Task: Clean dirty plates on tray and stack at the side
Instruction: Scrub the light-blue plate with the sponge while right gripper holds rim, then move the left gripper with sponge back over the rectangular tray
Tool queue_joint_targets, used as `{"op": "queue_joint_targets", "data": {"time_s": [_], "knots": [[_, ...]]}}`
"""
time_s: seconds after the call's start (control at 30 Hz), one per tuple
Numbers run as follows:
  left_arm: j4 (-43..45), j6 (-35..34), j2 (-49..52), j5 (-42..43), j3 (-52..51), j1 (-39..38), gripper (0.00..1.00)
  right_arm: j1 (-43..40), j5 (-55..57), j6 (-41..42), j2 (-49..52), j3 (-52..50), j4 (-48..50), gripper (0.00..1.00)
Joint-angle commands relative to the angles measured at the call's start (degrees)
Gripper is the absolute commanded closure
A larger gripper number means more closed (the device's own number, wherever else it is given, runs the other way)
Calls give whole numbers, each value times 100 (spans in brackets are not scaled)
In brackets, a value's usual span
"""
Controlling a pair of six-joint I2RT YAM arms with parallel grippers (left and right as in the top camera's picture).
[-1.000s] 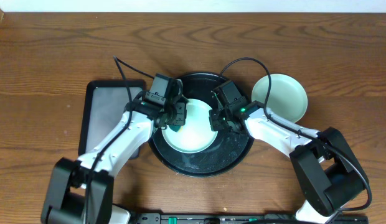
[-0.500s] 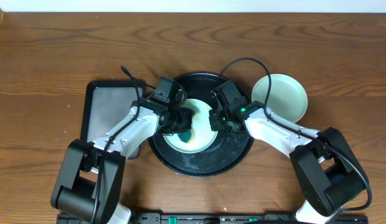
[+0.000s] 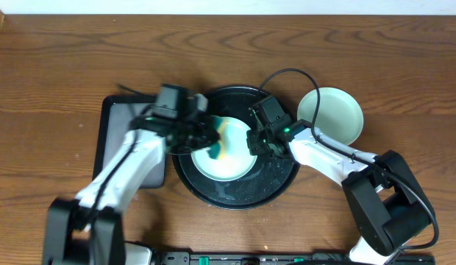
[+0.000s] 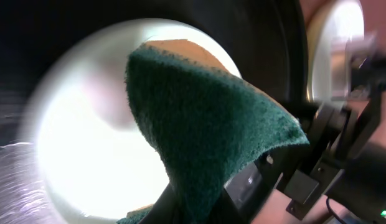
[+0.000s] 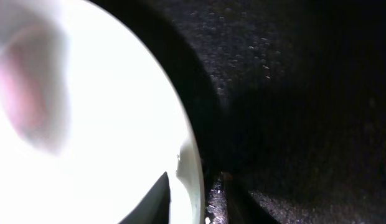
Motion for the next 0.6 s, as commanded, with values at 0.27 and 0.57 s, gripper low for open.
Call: {"op": "queue_joint_targets", "data": {"time_s": [0.27, 0.57], "knots": [[-1891, 492, -1523, -2227, 149, 1668, 93, 87, -33, -4, 155, 48, 7, 73], [-2229, 479, -2006, -2566, 131, 3281, 92, 203, -33, 0, 341, 48, 129, 97]]}}
